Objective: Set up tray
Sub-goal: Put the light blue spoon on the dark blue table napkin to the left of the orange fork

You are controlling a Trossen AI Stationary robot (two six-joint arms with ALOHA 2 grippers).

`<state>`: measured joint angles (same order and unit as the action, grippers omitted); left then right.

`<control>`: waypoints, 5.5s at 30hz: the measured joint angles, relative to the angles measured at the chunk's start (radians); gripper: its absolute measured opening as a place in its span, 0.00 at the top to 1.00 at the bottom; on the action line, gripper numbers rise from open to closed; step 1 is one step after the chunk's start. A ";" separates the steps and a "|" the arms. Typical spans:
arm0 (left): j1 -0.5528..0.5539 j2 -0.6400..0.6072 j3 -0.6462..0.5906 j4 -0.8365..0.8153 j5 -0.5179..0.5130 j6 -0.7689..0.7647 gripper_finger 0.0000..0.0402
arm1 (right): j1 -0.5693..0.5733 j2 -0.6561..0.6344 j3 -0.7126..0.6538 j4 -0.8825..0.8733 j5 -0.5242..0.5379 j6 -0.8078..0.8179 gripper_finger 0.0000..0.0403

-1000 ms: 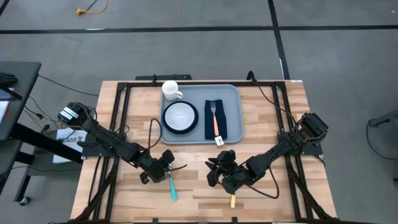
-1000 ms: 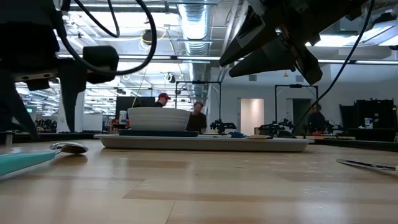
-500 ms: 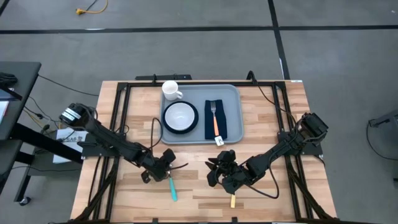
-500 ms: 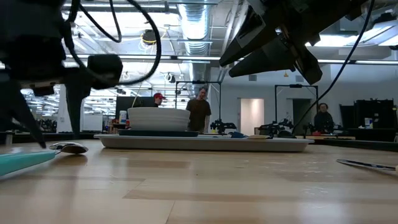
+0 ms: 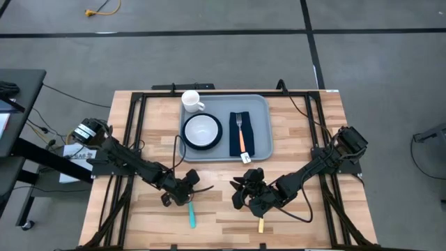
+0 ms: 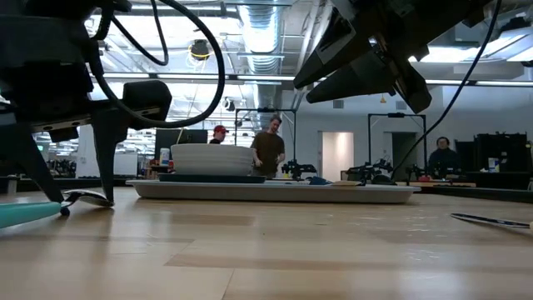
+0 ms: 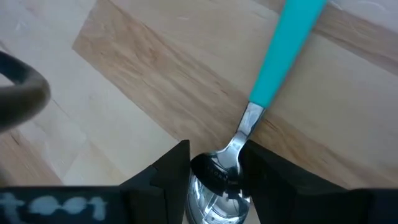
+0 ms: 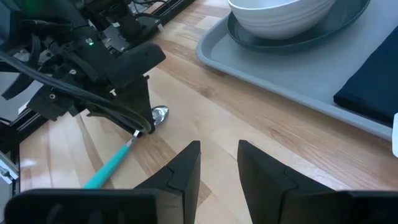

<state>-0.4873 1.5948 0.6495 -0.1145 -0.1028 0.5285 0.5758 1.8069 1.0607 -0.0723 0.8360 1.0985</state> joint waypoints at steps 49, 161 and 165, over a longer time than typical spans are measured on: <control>-0.048 -0.083 0.226 -0.164 -0.908 -0.189 0.99 | -0.090 0.000 0.207 -0.145 -0.080 -0.798 0.76; -0.100 -0.066 0.272 -0.302 -1.283 -0.391 0.69 | -0.328 0.024 0.265 -0.688 -0.088 -0.317 0.91; -0.139 -0.111 0.272 -0.417 -1.178 -0.577 0.69 | -0.361 0.020 0.265 -0.772 -0.062 -0.183 0.91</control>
<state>-0.6261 1.4835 0.9218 -0.5317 -1.2804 -0.0481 0.2147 1.8264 1.3256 -0.8443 0.7745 0.9156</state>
